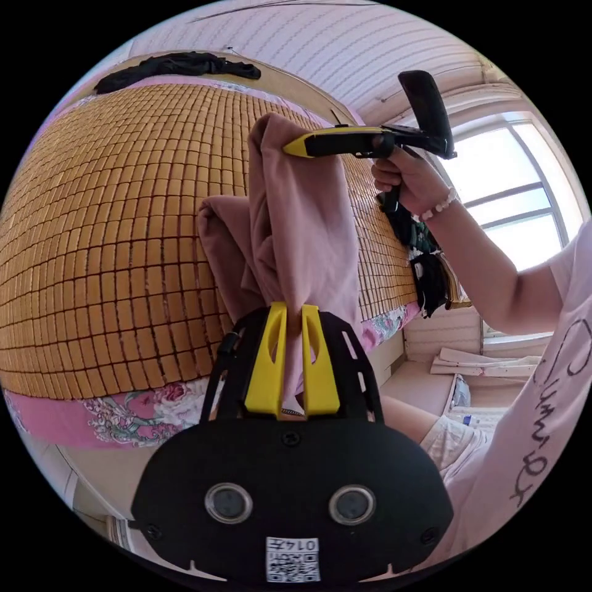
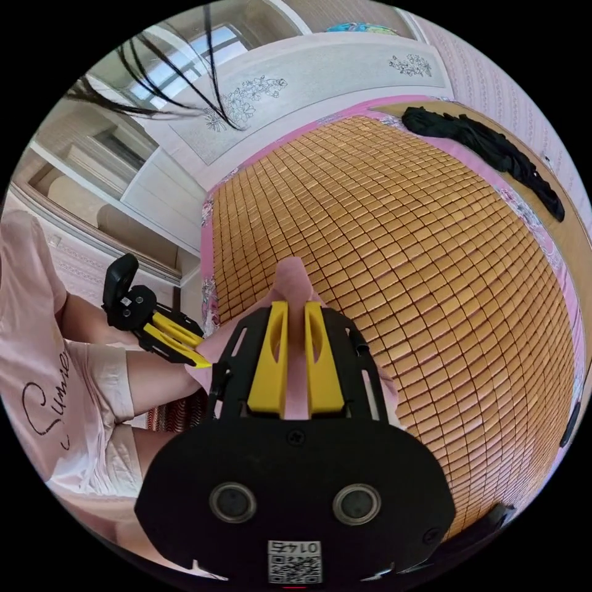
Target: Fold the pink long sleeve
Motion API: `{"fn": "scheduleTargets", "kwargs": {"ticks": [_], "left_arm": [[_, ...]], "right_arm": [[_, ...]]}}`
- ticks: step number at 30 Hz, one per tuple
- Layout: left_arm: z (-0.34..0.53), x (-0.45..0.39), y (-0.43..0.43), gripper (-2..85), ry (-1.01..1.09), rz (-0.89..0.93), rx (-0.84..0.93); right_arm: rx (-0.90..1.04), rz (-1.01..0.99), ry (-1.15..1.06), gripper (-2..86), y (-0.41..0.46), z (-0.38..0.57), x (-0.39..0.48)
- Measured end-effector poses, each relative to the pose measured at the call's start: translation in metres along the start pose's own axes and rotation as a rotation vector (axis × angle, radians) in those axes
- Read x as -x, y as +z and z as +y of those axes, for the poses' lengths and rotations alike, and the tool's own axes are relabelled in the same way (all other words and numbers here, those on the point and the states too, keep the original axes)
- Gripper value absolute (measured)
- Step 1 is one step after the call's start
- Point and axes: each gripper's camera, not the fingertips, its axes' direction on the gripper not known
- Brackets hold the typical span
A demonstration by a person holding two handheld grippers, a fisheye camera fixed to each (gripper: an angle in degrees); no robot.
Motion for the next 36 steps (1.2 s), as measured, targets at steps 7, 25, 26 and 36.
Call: {"fn": "scheduleTargets", "kwargs": {"ticks": [7, 25, 26, 36], "left_arm": [[0.017, 0.036, 0.029, 5.0, -0.117, -0.117, 0.072], [0.006, 0.045, 0.001, 17.5, -0.120, -0.029, -0.146], [0.004, 0.047, 0.004, 18.0, -0.120, -0.026, -0.144], [-0.002, 0.032, 0.069, 15.3, -0.076, 0.078, -0.022]], "right_arm": [[0.226, 0.106, -0.063, 6.6, 0.078, -0.044, 0.003], [-0.166, 0.034, 0.449, 23.0, -0.067, 0.147, -0.019], [-0.164, 0.026, 0.502, 23.9, -0.062, 0.165, -0.025], [-0.273, -0.506, 0.730, 14.2, 0.018, 0.302, -0.047]]}}
